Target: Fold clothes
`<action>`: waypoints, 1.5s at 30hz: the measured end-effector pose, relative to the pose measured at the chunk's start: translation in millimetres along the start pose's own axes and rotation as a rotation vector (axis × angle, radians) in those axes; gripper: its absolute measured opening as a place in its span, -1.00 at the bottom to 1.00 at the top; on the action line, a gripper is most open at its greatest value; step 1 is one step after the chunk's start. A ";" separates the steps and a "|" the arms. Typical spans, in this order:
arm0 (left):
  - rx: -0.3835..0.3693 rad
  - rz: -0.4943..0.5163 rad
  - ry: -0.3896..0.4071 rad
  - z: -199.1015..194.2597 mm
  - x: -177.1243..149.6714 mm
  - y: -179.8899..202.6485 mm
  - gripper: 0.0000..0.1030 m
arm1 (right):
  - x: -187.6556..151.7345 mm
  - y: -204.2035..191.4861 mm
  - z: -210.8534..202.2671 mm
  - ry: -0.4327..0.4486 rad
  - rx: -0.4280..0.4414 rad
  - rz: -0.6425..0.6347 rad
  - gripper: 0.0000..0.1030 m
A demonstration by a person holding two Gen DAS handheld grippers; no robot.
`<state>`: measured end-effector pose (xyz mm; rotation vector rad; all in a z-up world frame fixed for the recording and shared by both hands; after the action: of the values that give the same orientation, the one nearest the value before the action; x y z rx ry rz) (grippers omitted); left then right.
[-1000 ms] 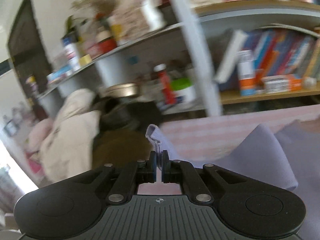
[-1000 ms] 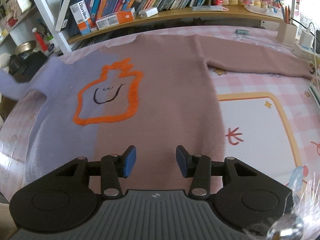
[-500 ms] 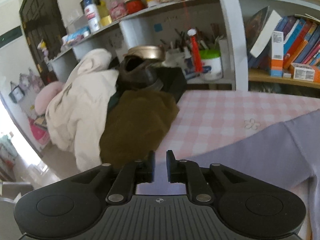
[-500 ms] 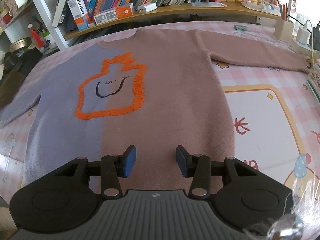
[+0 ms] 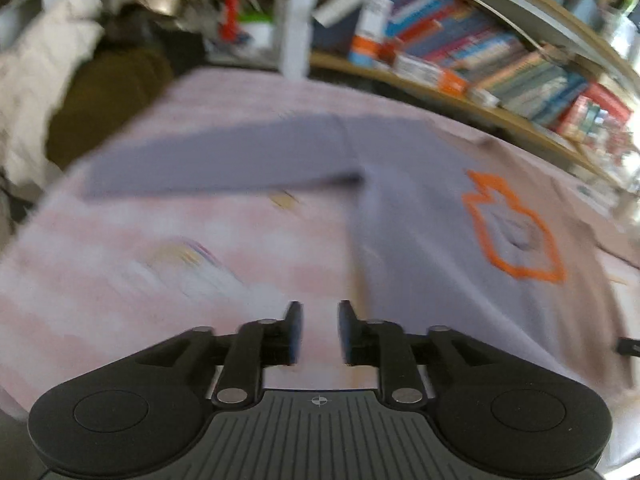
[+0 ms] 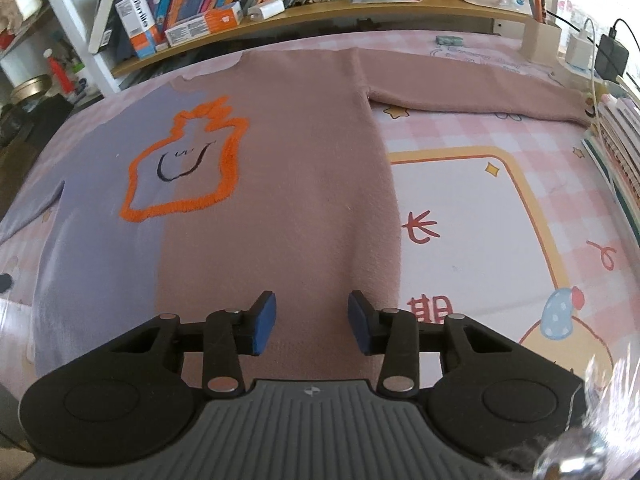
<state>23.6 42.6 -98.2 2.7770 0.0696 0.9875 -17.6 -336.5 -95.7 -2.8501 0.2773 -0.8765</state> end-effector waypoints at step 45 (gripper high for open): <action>0.200 0.058 -0.027 11.0 -30.9 37.6 -0.90 | -17.4 21.6 0.8 -0.001 0.044 -0.090 -0.83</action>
<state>5.7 0.5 -118.3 2.9888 0.0885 1.0077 -34.1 -353.6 -110.0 -2.8416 0.1283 -0.8854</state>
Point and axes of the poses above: each gripper's, at about its wrist camera, not at the fingertips, and z roughly the way its jaws point, y to its right, x to its top, the point moved 7 cm from there along z, roughly the way its jaws point
